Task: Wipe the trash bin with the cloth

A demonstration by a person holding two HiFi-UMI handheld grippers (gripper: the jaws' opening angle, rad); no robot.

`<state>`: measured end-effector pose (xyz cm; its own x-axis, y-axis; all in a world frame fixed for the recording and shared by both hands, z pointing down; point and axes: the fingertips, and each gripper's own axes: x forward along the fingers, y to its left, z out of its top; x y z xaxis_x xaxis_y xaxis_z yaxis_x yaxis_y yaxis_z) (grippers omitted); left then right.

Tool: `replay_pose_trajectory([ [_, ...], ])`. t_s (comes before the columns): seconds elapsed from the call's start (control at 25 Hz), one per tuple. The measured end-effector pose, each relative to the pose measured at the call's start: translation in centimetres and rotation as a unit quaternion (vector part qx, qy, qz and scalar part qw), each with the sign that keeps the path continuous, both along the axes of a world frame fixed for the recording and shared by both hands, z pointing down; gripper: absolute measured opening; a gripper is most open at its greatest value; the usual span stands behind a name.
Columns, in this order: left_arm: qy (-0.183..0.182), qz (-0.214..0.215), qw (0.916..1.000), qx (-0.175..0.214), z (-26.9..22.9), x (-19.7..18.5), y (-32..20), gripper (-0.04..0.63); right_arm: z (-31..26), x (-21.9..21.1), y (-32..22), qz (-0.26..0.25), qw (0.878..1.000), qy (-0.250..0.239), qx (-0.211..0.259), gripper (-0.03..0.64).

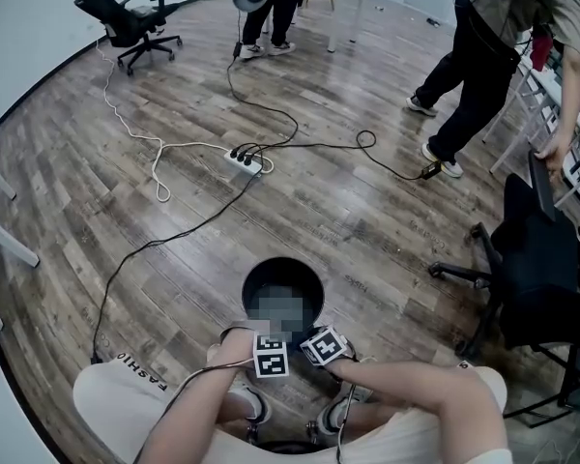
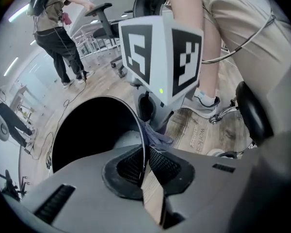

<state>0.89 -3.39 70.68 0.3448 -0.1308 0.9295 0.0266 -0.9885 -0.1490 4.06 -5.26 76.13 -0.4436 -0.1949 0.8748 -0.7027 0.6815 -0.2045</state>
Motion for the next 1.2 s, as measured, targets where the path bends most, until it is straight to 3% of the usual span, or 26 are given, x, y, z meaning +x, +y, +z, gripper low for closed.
replay_pose_trajectory([
  [0.2,-0.002,-0.004,1.0000,-0.003,0.0,0.2,0.0,0.041,3.3,0.3,0.1,0.006,1.000,0.029,-0.007,0.072],
  [0.64,-0.011,0.001,0.9998,-0.015,0.2,0.2,-0.3,0.037,11.2,-0.1,-0.5,0.017,0.999,0.033,-0.001,0.072],
  [0.8,-0.013,0.002,0.9998,-0.017,0.2,0.2,-0.2,0.035,14.1,0.2,0.6,0.057,0.997,0.032,-0.042,0.072],
  [0.92,-0.013,0.002,0.9998,-0.015,0.3,0.1,-0.2,0.035,14.9,-0.6,0.3,0.083,0.995,0.001,-0.054,0.072],
  [1.2,-0.019,-0.012,0.9993,-0.029,0.4,0.3,-0.3,0.035,11.8,0.3,0.7,0.142,0.984,-0.012,-0.111,0.072],
])
